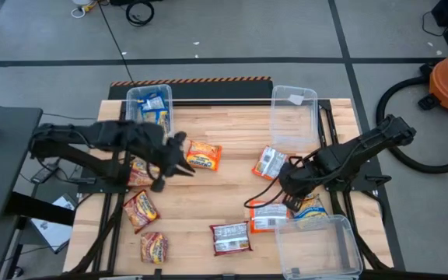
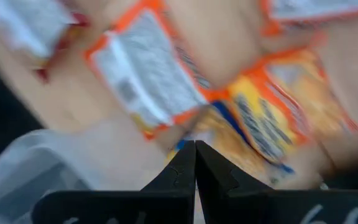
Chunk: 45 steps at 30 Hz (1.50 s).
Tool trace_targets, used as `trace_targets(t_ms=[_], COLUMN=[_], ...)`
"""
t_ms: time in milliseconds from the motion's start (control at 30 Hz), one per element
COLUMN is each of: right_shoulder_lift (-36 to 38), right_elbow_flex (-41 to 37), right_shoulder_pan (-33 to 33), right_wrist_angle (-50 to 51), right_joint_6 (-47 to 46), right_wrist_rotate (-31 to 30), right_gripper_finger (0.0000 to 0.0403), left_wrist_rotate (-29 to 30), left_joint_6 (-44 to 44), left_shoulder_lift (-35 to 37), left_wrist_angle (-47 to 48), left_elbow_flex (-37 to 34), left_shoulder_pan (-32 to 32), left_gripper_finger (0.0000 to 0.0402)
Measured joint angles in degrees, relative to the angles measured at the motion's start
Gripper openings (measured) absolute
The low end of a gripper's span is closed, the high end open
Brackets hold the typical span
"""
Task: Sort Maruchan noodles
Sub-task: Move the orange noodle pack to the center of the table
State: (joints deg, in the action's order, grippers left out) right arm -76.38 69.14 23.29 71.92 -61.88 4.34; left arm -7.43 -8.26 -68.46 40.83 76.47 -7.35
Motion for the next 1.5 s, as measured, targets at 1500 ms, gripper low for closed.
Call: trace_targets(t_ms=[1500], right_shoulder_lift=[-30.0], right_elbow_flex=[-1.2], right_shoulder_pan=[-5.5], right_wrist_angle=[-6.1], right_joint_6=[-21.1], right_wrist_rotate=[16.8], right_gripper_finger=[0.0097], left_wrist_rotate=[5.1], left_joint_6=[3.2], left_shoulder_lift=[-7.3], left_wrist_angle=[-43.4], left_elbow_flex=[-33.5], left_shoulder_pan=[-10.3], left_gripper_finger=[0.0057])
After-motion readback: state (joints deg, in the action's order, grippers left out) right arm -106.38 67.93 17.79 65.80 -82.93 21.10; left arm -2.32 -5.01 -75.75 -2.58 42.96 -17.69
